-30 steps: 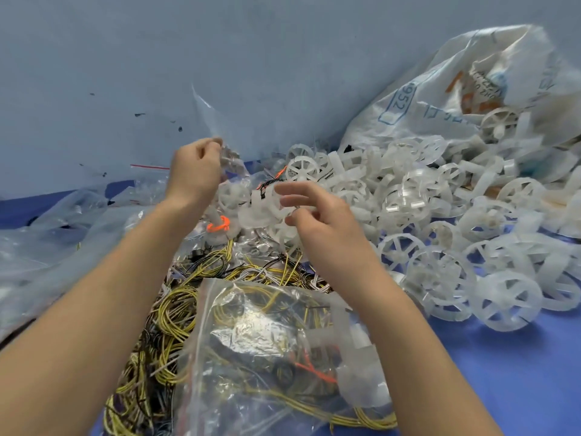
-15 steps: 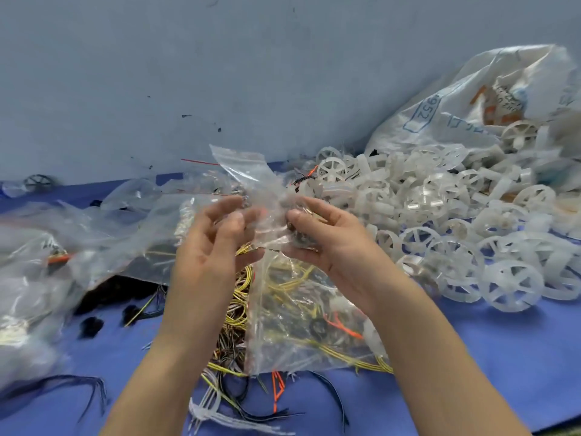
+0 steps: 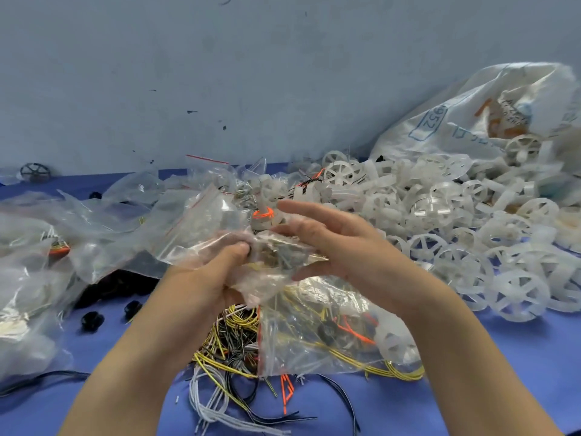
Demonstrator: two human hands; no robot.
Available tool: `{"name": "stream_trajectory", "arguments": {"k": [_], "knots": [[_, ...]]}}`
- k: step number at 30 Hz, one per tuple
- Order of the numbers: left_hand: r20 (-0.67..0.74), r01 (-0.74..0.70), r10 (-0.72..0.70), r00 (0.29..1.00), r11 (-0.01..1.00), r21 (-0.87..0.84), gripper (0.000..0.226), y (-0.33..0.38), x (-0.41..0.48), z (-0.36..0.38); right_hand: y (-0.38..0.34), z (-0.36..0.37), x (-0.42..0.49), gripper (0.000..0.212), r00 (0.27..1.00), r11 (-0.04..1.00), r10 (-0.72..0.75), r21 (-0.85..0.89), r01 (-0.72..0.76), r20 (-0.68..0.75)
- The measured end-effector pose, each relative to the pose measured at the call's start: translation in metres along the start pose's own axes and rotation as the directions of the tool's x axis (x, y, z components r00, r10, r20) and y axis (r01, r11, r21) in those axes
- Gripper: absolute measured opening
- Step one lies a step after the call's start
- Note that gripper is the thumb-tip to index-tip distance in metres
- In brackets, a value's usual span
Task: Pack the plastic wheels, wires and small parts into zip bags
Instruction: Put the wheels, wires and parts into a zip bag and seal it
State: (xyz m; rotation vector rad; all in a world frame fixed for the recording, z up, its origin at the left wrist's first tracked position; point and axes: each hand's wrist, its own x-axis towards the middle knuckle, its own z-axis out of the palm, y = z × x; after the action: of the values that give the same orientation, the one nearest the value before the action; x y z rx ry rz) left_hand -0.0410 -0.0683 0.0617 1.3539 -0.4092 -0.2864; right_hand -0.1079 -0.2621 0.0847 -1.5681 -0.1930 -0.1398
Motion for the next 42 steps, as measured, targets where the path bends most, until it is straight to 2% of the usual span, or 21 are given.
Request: {"name": "stream_trajectory", "arguments": {"k": [3, 6, 11, 17, 21, 25, 28, 31, 34, 37, 40, 42], "knots": [[-0.198, 0.065, -0.067, 0.978, 0.998, -0.019, 0.022, 0.002, 0.006, -0.021, 0.004, -0.010, 0.000, 0.029, 0.987, 0.989, -0.040, -0.148, 0.017, -0.155], [-0.245, 0.124, -0.118, 0.962, 0.992, 0.007, 0.018, 0.001, 0.006, -0.040, 0.002, -0.022, -0.003, 0.029, 0.965, 0.964, -0.071, -0.265, 0.002, -0.251], [-0.178, 0.236, -0.223, 0.958, 0.970, 0.058, 0.017, -0.009, 0.000, -0.044, -0.008, -0.043, -0.009, 0.026, 0.934, 0.960, -0.086, -0.281, -0.016, -0.347], [0.038, 0.275, -0.275, 0.961, 0.961, 0.002, 0.019, -0.007, -0.008, -0.026, -0.008, -0.051, -0.010, 0.025, 0.913, 0.966, -0.086, -0.258, -0.021, -0.398], [0.160, 0.294, -0.293, 0.942, 0.956, 0.020, 0.026, -0.009, -0.010, -0.016, -0.003, -0.049, -0.005, 0.024, 0.931, 0.954, -0.066, -0.295, -0.046, -0.359], [0.227, 0.364, -0.346, 0.910, 0.930, -0.042, 0.027, -0.016, -0.008, -0.010, 0.004, -0.041, 0.003, 0.024, 0.956, 0.921, -0.031, -0.381, -0.086, -0.291], [0.251, 0.410, -0.377, 0.891, 0.908, -0.089, 0.033, -0.022, -0.004, -0.007, 0.010, -0.032, 0.007, 0.024, 0.982, 0.862, 0.017, -0.495, -0.110, -0.189], [0.341, 0.431, -0.372, 0.863, 0.895, -0.114, 0.045, -0.025, -0.003, 0.001, 0.016, -0.024, 0.009, 0.027, 0.990, 0.780, 0.113, -0.610, -0.140, -0.084], [0.360, 0.435, -0.367, 0.858, 0.892, -0.126, 0.041, -0.028, 0.000, 0.007, 0.022, -0.019, 0.011, 0.030, 0.981, 0.729, 0.192, -0.666, -0.158, -0.024], [0.472, 0.471, -0.366, 0.802, 0.873, -0.123, 0.033, -0.028, 0.003, 0.011, 0.024, -0.017, 0.013, 0.033, 0.977, 0.744, 0.213, -0.647, -0.168, -0.009], [0.582, 0.478, -0.328, 0.744, 0.870, -0.120, 0.036, -0.026, 0.003, 0.012, 0.026, -0.019, 0.014, 0.031, 0.982, 0.771, 0.188, -0.618, -0.153, -0.008], [0.616, 0.477, -0.309, 0.724, 0.870, -0.124, 0.030, -0.025, 0.004, 0.016, 0.026, -0.020, 0.013, 0.032, 0.984, 0.801, 0.180, -0.580, -0.150, -0.006]]}}
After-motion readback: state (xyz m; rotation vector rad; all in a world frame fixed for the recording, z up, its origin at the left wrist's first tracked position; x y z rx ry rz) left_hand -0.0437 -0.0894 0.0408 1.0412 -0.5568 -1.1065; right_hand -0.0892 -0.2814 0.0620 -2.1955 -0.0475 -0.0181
